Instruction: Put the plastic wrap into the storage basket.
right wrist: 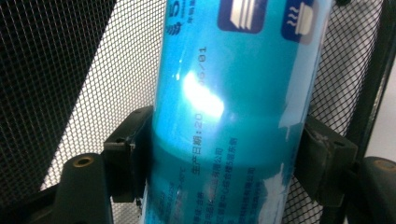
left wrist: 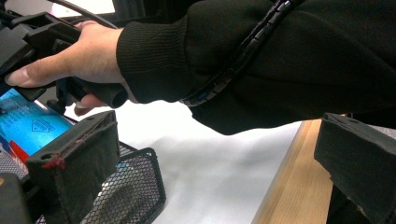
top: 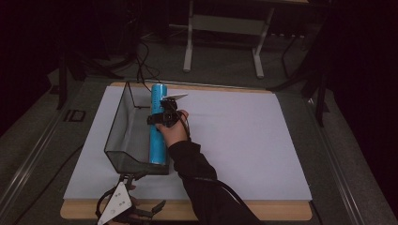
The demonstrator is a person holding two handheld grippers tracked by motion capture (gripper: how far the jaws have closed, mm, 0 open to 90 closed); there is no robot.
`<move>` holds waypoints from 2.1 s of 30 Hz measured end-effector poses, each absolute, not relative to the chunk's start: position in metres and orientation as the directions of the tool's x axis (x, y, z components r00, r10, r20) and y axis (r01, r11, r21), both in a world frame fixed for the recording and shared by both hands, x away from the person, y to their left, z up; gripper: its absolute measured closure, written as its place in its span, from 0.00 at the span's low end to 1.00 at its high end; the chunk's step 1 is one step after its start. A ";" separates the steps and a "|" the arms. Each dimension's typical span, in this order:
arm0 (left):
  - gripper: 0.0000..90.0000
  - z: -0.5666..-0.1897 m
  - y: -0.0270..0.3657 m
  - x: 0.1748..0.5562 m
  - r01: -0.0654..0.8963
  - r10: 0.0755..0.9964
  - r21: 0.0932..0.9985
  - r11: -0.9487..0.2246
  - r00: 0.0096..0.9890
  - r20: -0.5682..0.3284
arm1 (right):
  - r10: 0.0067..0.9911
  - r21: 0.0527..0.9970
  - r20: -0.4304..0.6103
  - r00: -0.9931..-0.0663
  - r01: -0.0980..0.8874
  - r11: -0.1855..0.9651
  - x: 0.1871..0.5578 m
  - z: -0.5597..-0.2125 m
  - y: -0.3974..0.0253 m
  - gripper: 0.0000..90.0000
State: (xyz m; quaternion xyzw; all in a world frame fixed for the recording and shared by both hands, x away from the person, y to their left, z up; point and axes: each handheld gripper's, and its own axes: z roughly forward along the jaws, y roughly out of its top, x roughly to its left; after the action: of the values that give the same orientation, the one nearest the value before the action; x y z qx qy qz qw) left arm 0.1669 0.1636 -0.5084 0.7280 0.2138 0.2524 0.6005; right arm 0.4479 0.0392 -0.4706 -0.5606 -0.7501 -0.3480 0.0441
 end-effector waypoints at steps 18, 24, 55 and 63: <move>0.01 -0.509 0.162 0.168 0.013 0.612 0.981 -0.193 0.783 0.110 | 0.843 0.610 0.239 -0.482 0.750 0.256 0.434 -0.455 0.033 0.26; 0.01 -0.510 0.162 0.169 0.015 0.612 0.980 -0.198 0.783 0.111 | 0.807 0.639 0.265 -0.527 0.723 0.263 0.430 -0.446 0.022 0.20; 0.01 -0.512 0.158 0.171 0.025 0.610 0.978 -0.206 0.785 0.109 | 0.729 0.747 0.131 -0.672 0.551 0.373 0.389 -0.416 -0.079 0.16; 0.01 -0.512 0.157 0.170 0.020 0.610 0.978 -0.209 0.784 0.114 | 0.733 0.777 0.108 -0.672 0.517 0.360 0.376 -0.413 -0.106 0.16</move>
State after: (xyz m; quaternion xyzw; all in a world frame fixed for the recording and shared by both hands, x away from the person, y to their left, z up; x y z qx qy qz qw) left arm 0.1696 0.1574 -0.5122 0.7364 0.2141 0.2494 0.5913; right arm 0.3756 -0.1058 -0.4126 -0.3838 -0.8142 -0.4157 -0.1298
